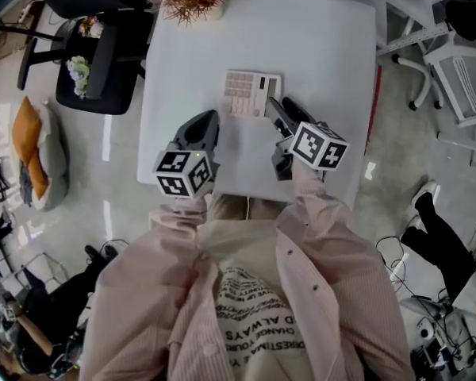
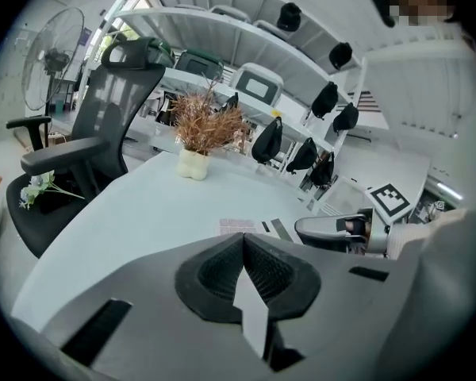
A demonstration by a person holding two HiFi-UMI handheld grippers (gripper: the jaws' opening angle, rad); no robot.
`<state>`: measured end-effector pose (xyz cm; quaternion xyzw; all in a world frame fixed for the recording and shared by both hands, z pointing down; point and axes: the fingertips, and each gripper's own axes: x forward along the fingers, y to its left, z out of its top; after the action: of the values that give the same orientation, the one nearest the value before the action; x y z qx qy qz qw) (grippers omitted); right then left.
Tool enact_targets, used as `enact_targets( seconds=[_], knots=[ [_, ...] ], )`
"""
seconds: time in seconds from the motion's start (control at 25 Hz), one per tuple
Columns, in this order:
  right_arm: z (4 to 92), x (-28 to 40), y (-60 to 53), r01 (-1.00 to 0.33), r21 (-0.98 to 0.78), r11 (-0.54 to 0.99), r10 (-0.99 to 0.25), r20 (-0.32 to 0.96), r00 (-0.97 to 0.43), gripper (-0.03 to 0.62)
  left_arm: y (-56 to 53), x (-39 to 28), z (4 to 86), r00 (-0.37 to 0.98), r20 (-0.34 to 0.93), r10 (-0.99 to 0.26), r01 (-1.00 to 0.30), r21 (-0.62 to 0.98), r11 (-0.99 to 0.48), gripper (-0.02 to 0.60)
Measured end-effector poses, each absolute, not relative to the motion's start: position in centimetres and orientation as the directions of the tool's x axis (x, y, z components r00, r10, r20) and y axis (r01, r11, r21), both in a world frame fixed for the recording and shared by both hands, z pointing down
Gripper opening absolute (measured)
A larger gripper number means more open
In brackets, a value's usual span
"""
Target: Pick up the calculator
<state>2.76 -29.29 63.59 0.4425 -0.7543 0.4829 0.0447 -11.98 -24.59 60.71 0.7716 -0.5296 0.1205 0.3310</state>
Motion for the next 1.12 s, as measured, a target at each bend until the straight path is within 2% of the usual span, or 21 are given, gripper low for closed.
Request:
enact_targets(
  seconds=[0.48,0.96,1.12],
  knots=[
    [65.7,0.6,-28.4,-0.702,-0.700,0.132,-0.541,0.542,-0.643,0.198,-24.5,-11.8,62.4,0.430,0.547,-0.718,-0.885,0.411,-0.216,0.002],
    [66.9,0.6,-28.1,-0.698,-0.710,0.092,-0.510,0.568,-0.646,0.080,-24.3,-12.0,62.9,0.429,0.547,-0.719,-0.884,0.419,-0.208,0.002],
    [67.0,0.7,-28.0,-0.677,-0.733,0.069,-0.508,0.558,-0.656,0.071,-24.1,-11.9,63.0,0.430,0.547,-0.718,-0.883,0.422,-0.207,0.002]
  ],
)
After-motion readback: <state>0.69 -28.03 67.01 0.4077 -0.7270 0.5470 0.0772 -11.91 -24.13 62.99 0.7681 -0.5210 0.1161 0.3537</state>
